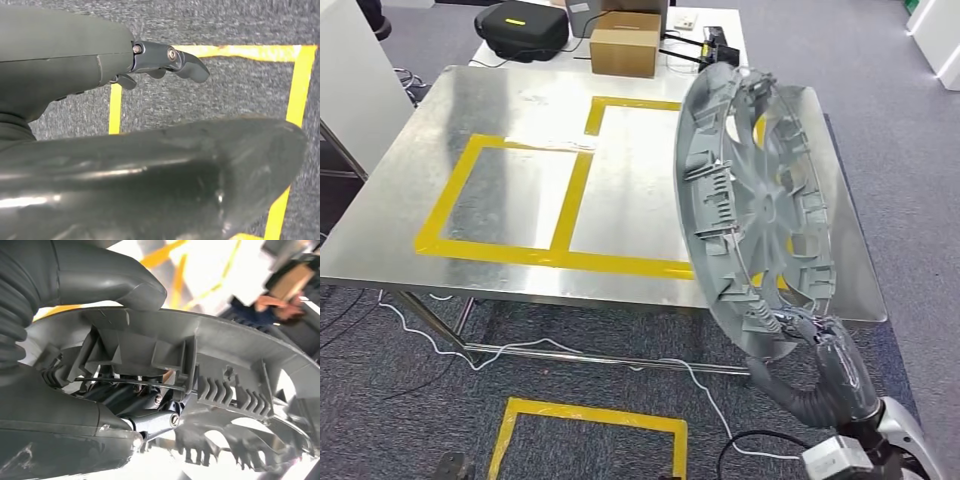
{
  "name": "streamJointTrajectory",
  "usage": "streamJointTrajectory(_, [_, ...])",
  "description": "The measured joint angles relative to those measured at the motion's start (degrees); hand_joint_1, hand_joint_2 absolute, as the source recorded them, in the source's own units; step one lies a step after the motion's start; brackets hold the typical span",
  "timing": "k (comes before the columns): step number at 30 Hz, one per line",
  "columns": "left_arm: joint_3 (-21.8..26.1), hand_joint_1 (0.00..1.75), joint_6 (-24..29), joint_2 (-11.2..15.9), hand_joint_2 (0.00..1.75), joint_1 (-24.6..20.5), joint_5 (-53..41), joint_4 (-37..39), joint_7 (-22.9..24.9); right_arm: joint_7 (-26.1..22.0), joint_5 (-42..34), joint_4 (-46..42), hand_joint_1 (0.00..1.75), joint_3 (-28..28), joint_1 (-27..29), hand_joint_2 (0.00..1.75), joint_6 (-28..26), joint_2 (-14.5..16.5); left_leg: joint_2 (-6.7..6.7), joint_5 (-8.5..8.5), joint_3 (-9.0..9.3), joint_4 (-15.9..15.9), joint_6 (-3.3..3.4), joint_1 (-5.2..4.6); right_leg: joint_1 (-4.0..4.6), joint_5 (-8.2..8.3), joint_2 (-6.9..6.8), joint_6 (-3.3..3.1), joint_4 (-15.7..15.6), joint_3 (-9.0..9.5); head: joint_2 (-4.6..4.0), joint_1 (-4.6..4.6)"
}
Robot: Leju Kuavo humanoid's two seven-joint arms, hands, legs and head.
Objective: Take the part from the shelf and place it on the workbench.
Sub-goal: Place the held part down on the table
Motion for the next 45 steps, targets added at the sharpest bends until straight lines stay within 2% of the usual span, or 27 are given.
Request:
streamJointTrajectory(2, [0.1, 0.00, 0.0, 0.0, 0.00, 0.0, 0.0, 0.0, -0.1, 0.1, -0.3, 0.8, 1.75, -1.1, -0.2, 1.75, 0.5, -0.3, 0.13, -0.07, 0.07, 0.1, -0.31, -0.21, 0.09, 2.45, -0.40, -0.40, -7.8, 4.37, 0.01, 0.07])
streamJointTrajectory(3, [0.1, 0.00, 0.0, 0.1, 0.00, 0.0, 0.0, 0.0, -0.1, 0.1, -0.4, 1.0, 1.75, -1.5, -0.3, 1.75, 0.6, -0.3, 0.15, -0.05, 0.09, 0.1, -0.55, -0.34, 0.15, 2.93, -0.52, -0.67, -10.1, 5.62, 0.01, 0.08])
streamJointTrajectory(6, [0.3, 0.00, 0.0, 0.2, 0.00, 0.0, 0.0, 0.0, -0.2, 0.4, -0.4, 1.6, 1.75, -2.4, -0.5, 1.75, 0.8, -0.4, 0.18, 0.09, 0.08, -0.2, -1.50, -0.40, 0.28, 3.12, -0.25, -1.69, -11.0, 5.95, 0.01, 0.06])
streamJointTrajectory(8, [0.3, 0.00, -0.1, 0.3, 0.00, -0.1, 0.0, 0.0, -0.2, 1.7, -0.4, 2.0, 1.75, -2.8, -0.7, 1.75, 1.1, -0.5, 0.11, -1.17, -0.68, 1.3, -2.13, -0.33, 0.09, 3.32, -0.11, -2.34, -11.2, 5.95, 0.01, -0.13])
streamJointTrajectory(11, [0.3, 0.00, -0.2, 0.3, 0.00, 0.0, 0.0, 0.0, -0.3, 5.5, 1.0, 3.8, 1.75, -4.4, -2.0, 1.75, 1.0, -0.5, 0.01, -6.38, -5.71, 11.6, -2.58, -0.28, -0.02, 3.43, 0.06, -2.80, -11.3, 5.88, 0.00, -0.62])
streamJointTrajectory(12, [0.3, 0.00, -0.2, 0.3, 0.00, 0.0, 0.0, 0.0, -0.3, 7.4, 2.4, 5.0, 1.75, -5.1, -2.7, 1.75, 0.7, -0.4, 0.00, -7.38, -7.43, 14.9, -2.61, -0.27, -0.02, 3.44, 0.16, -2.83, -11.3, 5.85, 0.00, -0.68])
streamJointTrajectory(13, [0.4, 0.00, -0.2, 0.3, 0.00, 0.1, 0.0, 0.0, -0.3, 9.6, 4.4, 6.4, 1.75, -5.9, -3.6, 1.75, 0.1, -0.4, -0.02, -7.30, -8.37, 16.5, -2.60, -0.27, -0.02, 3.46, 0.27, -2.82, -11.3, 5.83, 0.00, -0.71])
streamJointTrajectory(14, [0.4, 0.00, -0.3, 0.3, 0.00, 0.1, 0.0, 0.0, -0.3, 11.9, 6.6, 8.0, 1.75, -6.6, -4.7, 1.75, -0.5, -0.4, -0.02, -6.01, -8.19, 15.7, -2.55, -0.26, -0.05, 3.49, 0.38, -2.77, -11.3, 5.84, 0.00, -0.75])
streamJointTrajectory(15, [0.4, 0.00, -0.4, 0.3, 0.00, 0.1, -0.1, 0.0, -0.4, 14.3, 9.2, 9.8, 1.75, -7.3, -5.9, 1.75, -1.1, -0.4, -0.03, -3.90, -6.92, 12.9, -2.49, -0.24, -0.10, 3.53, 0.49, -2.69, -11.3, 5.86, 0.00, -0.78])
streamJointTrajectory(17, [0.4, 0.00, -0.5, 0.3, 0.00, 0.1, -0.2, 0.0, -0.5, 18.6, 14.3, 13.7, 1.75, -8.5, -8.9, 1.75, -2.0, -0.4, -0.23, -0.17, -3.22, 4.9, -2.36, -0.14, -0.06, 3.64, 0.81, -2.32, -11.1, 5.73, 0.00, -0.95])
streamJointTrajectory(19, [0.4, 0.00, -0.7, 0.4, 0.00, -0.1, -0.5, 0.0, -0.5, 21.6, 19.4, 18.1, 1.75, -9.6, -12.3, 1.75, -2.9, -0.4, -0.48, 0.92, -1.44, 0.7, -1.90, -0.15, 0.08, 3.90, 1.16, -1.68, -11.1, 5.32, 0.01, -1.07])
streamJointTrajectory(21, [0.3, 0.00, -0.9, 0.4, 0.00, -0.2, -1.0, 0.0, -0.6, 22.8, 23.2, 22.5, 1.75, -10.4, -15.8, 1.75, -3.3, -0.4, -0.47, 1.01, -1.60, 0.2, -1.06, -0.27, 0.03, 4.26, 1.34, -0.98, -11.4, 5.06, 0.01, -0.99])
streamJointTrajectory(23, [0.1, 0.00, -1.2, 0.5, 0.00, -0.3, -1.6, 0.0, -0.7, 22.6, 25.2, 27.5, 1.75, -10.8, -20.1, 1.75, -2.0, -0.7, -0.28, 1.33, -1.61, 0.0, -0.26, -0.16, -0.09, 3.59, 1.09, -0.42, -10.4, 4.37, 0.01, -0.79])
streamJointTrajectory(24, [0.0, 0.00, -1.4, 0.6, 0.00, -0.4, -2.0, 0.0, -0.8, 22.1, 25.8, 30.4, 1.75, -10.7, -22.8, 1.75, -0.8, -1.0, -0.15, 1.47, -1.59, -0.1, 0.06, -0.06, -0.11, 2.37, 0.83, -0.18, -8.3, 3.33, 0.01, -0.64])
streamJointTrajectory(26, [-0.4, 0.00, -1.8, 0.9, 0.00, -0.6, -2.6, 0.0, -0.9, 20.7, 27.6, 37.5, 1.75, -9.9, -29.1, 1.75, 1.6, -1.5, 0.02, 1.54, -1.64, -0.1, 0.38, -0.07, -0.14, -1.25, 0.32, 0.18, -0.5, -0.24, 0.00, -0.32])
streamJointTrajectory(28, [-0.9, 0.00, -2.1, 1.1, 0.00, -0.8, -3.3, 0.0, -0.9, 19.4, 30.3, 45.6, 1.75, -8.2, -35.8, 1.75, 3.1, -1.8, 0.11, 1.58, -1.65, -0.1, 0.42, -0.11, -0.18, -2.82, 0.19, 0.36, 5.2, -2.92, 0.00, -0.22])
streamJointTrajectory(29, [-1.2, 0.00, -2.3, 1.2, 0.00, -0.8, -3.6, 0.0, -0.9, 18.9, 31.9, 49.5, 1.75, -7.0, -39.1, 1.75, 3.4, -1.8, 0.11, 1.59, -1.62, -0.1, 0.40, -0.09, -0.23, -1.93, 0.17, 0.39, 4.8, -2.75, 0.00, -0.17])
streamJointTrajectory(30, [-1.5, 0.00, -2.4, 1.2, 0.00, -1.0, -3.9, 0.0, -0.9, 18.3, 33.4, 53.4, 1.75, -5.6, -42.5, 1.75, 3.5, -1.8, 0.10, 1.57, -1.55, 0.0, 0.32, -0.04, -0.32, -0.07, 0.13, 0.43, 2.2, -1.48, 0.00, -0.14])
streamJointTrajectory(32, [-2.2, 0.00, -2.7, 1.4, 0.00, -1.4, -4.5, 0.0, -0.8, 16.4, 36.2, 60.8, 1.75, -2.3, -48.7, 1.75, 4.0, -1.4, 0.00, 1.47, -1.52, 0.1, -0.16, -0.12, -0.54, 3.55, -0.08, 0.68, -5.8, 2.38, 0.00, 0.06])
streamJointTrajectory(33, [-2.5, 0.00, -2.8, 1.5, 0.00, -1.6, -4.7, 0.0, -0.7, 15.0, 37.3, 64.3, 1.75, -0.6, -51.5, 1.75, 4.5, -1.0, -0.06, 1.50, -1.68, 0.3, -0.51, -0.23, -0.59, 4.36, -0.08, 0.55, -8.6, 3.77, 0.00, 0.19])
streamJointTrajectory(34, [-2.8, 0.00, -3.0, 1.7, 0.00, -1.7, -5.0, 0.0, -0.6, 13.2, 38.2, 67.6, 1.75, 1.4, -54.0, 1.75, 5.3, -0.5, -0.11, 1.61, -1.90, 0.3, -0.89, -0.37, -0.58, 4.50, -0.03, 0.33, -10.1, 4.37, 0.01, 0.18])
streamJointTrajectory(38, [-4.1, 0.00, -3.6, 1.8, 0.00, -2.6, -5.7, 0.0, -0.2, 6.8, 39.7, 78.2, 1.75, 8.6, -61.1, 1.75, 9.0, 2.8, -0.12, 1.20, -2.73, 1.0, -2.03, -0.25, -0.43, 4.31, 0.37, -1.40, -10.3, 4.06, 0.01, -0.25])
streamJointTrajectory(40, [-4.7, 0.00, -3.8, 1.8, 0.00, -3.1, -6.0, 0.0, 0.0, 5.3, 39.9, 82.0, 1.75, 11.5, -63.3, 1.75, 10.1, 4.8, -0.16, -1.47, -5.22, 5.8, -2.58, -0.19, -0.46, 4.33, 0.35, -2.06, -10.3, 4.02, 0.00, -0.49])
streamJointTrajectory(42, [-5.2, 0.00, -3.9, 1.8, 0.00, -3.3, -6.1, 0.0, 0.1, 4.0, 40.2, 85.1, 1.75, 13.9, -64.8, 1.75, 10.7, 6.8, -0.16, -4.51, -9.37, 13.6, -2.78, -0.20, -0.35, 4.25, 0.34, -2.38, -10.3, 4.00, 0.00, -0.72])
streamJointTrajectory(43, [-5.4, 0.00, -3.9, 1.8, 0.00, -3.3, -6.1, 0.0, 0.1, 3.4, 40.5, 86.4, 1.75, 15.0, -65.4, 1.75, 10.9, 7.8, -0.16, -4.88, -10.92, 16.2, -2.76, -0.20, -0.28, 4.19, 0.37, -2.48, -10.3, 4.05, 0.00, -0.79])
streamJointTrajectory(44, [-5.6, 0.00, -4.0, 1.7, 0.00, -3.2, -6.2, 0.0, 0.2, 2.9, 40.7, 87.6, 1.75, 16.1, -66.0, 1.75, 11.2, 8.9, -0.16, -4.08, -11.51, 16.8, -2.65, -0.20, -0.21, 4.14, 0.41, -2.56, -10.3, 4.11, 0.00, -0.83])
streamJointTrajectory(45, [-5.7, 0.00, -4.0, 1.7, 0.00, -3.2, -6.3, 0.0, 0.3, 2.5, 41.0, 88.6, 1.75, 17.1, -66.5, 1.75, 11.4, 10.1, -0.17, -2.22, -11.03, 15.1, -2.48, -0.20, -0.15, 4.10, 0.52, -2.61, -10.3, 4.19, 0.00, -0.85])
